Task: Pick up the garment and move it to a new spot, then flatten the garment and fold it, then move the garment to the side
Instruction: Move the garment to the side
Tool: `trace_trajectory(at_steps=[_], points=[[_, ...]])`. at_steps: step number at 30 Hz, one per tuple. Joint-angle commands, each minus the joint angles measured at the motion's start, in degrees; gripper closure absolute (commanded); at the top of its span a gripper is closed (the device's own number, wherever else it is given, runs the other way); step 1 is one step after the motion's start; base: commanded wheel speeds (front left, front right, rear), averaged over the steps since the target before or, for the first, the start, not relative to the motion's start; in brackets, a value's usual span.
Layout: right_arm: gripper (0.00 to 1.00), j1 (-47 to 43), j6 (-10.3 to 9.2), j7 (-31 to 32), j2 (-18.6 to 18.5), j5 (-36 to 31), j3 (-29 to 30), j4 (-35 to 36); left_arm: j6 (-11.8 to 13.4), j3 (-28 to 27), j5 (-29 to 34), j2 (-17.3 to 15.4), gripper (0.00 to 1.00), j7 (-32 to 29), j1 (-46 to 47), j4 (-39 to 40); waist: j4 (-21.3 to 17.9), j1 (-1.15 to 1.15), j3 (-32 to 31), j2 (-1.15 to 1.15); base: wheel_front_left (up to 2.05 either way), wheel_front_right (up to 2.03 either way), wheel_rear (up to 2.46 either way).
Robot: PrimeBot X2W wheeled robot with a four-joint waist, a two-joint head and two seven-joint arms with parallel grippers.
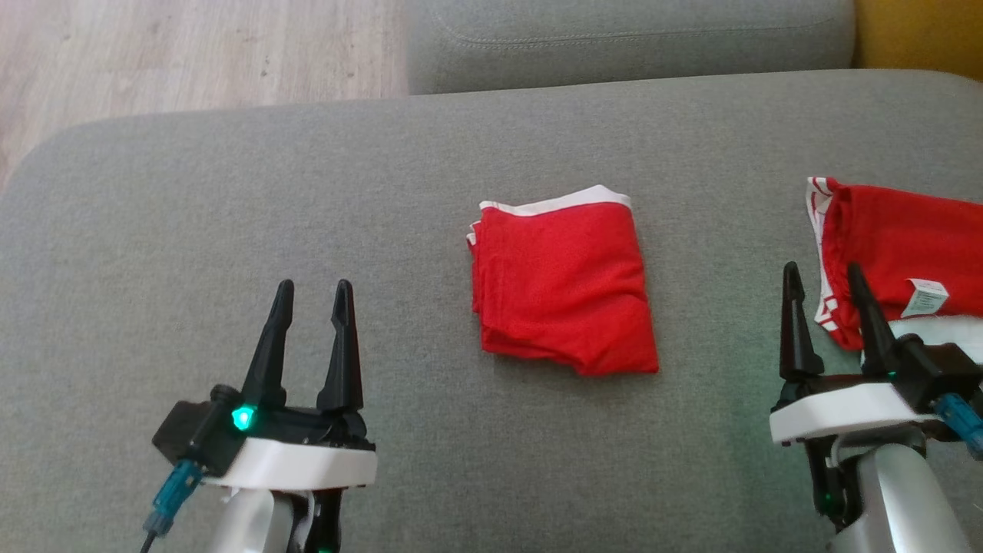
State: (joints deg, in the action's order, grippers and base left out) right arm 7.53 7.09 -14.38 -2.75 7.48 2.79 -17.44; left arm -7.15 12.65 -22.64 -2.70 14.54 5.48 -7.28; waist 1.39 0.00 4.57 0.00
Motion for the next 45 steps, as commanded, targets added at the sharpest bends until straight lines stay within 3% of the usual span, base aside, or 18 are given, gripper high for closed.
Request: trace_trajectory(at_steps=[1,8,16,26,32,34,40,45], points=[[0.0,1.95,0.4,-0.62,-0.13,-0.61,-0.7,2.08,-0.34,-1.7,0.35,-0.18,0.0,0.46,1.53,2.0,0.38,0.0,0.25,0.0,0.0,0.0,0.0],[0.0,4.89,0.4,3.14,-0.13,-2.17,-2.0,-0.39,-0.34,-0.86,0.21,-0.18,0.0,0.46,2.55,1.83,1.78,0.0,2.25,0.0,0.0,0.0,0.0],[0.0,10.77,0.4,7.84,-0.13,1.69,-7.01,-7.8,-0.34,0.86,-0.32,-0.18,0.0,0.46,4.38,1.19,4.08,0.0,5.37,0.0,0.0,0.0,0.0],[0.0,18.55,0.4,12.94,-0.13,7.33,-13.61,-23.75,-0.34,2.6,-0.71,-0.18,0.0,0.46,6.82,0.54,7.99,0.0,8.76,0.0,0.0,0.0,0.0],[0.0,20.76,0.4,13.67,-0.13,9.76,-17.51,-29.58,-0.34,2.78,-0.85,-0.18,0.0,0.46,7.04,0.36,8.55,0.0,9.14,0.0,0.0,0.0,0.0],[1.0,21.42,0.4,13.18,-0.13,9.44,-18.59,-30.78,-0.34,2.65,-0.84,-0.18,0.0,0.46,7.03,0.3,8.42,0.0,9.16,0.0,0.0,0.0,0.0],[1.0,23.52,0.4,9.54,-0.13,5.43,-19.58,-32.63,-0.34,2.49,-0.76,-0.18,0.0,0.46,7.3,0.13,7.3,0.0,8.92,0.0,0.0,0.0,0.0],[1.0,25.38,0.4,6.69,-0.13,-3.25,-17.99,-32.13,-0.34,2.16,-0.46,-0.18,0.0,0.46,7.33,0.26,5.28,0.0,8.36,0.0,0.0,0.0,0.0]])
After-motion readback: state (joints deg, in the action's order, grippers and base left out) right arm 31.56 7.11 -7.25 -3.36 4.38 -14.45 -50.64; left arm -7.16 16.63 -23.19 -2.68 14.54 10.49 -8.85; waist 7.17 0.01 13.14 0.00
